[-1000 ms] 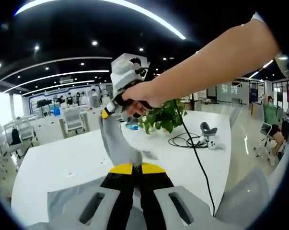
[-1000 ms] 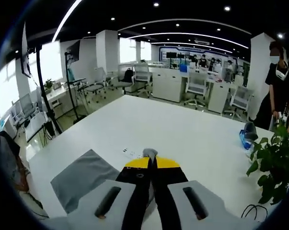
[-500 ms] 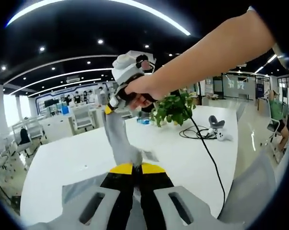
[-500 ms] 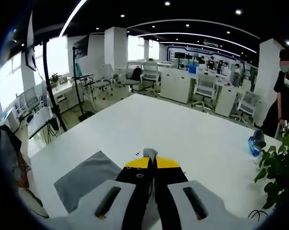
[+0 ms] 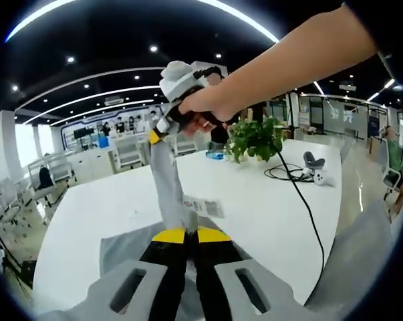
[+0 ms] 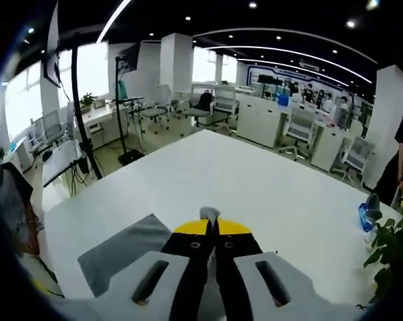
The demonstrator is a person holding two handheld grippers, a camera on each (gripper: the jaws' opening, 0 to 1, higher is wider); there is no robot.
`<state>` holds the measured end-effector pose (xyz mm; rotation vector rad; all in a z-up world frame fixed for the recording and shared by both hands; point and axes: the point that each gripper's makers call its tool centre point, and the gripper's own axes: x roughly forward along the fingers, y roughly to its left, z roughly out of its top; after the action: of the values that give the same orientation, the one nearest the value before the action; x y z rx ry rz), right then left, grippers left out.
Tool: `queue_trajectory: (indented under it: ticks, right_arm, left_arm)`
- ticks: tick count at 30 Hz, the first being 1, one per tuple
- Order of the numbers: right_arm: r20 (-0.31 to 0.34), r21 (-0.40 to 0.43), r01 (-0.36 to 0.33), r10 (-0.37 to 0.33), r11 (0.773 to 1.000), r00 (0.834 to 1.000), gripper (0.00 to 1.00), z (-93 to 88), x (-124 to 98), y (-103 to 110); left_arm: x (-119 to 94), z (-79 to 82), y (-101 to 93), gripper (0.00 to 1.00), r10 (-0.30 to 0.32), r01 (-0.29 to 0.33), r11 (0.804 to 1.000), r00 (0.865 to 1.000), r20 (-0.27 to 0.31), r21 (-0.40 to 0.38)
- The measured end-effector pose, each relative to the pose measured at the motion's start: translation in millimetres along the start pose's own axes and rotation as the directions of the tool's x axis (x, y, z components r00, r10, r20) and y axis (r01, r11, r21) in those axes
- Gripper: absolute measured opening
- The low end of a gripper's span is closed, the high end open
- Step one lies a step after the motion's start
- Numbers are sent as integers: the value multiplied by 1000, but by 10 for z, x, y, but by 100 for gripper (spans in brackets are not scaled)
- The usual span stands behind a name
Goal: Fold the towel on the table until its edges align and the towel forms a compact rectangular stack.
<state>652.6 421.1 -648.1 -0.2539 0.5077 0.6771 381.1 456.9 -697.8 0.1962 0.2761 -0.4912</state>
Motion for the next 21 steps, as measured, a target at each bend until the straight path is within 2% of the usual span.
queue_trajectory:
  ticks: [4, 11, 16, 21]
  right_arm:
    - [-5, -9, -15, 15, 1000, 1000, 0, -14, 34, 119]
    - [-16, -56, -52, 51, 997, 999, 0, -17, 299, 346]
    - [-15, -67, -92, 91, 993, 996, 0, -42, 468, 502]
    - [-25, -66, -101, 99, 993, 995, 0, -87, 563, 608]
  left_arm:
    - [-35, -65, 57, 3, 14, -15, 999, 1000, -14, -34]
    - [-88, -181, 123, 3, 23, -25, 998, 999, -30, -56]
    - [-164, -298, 204, 3, 43, -47, 995, 998, -51, -89]
    - [-221, -397, 314, 3, 63, -69, 993, 996, -61, -95]
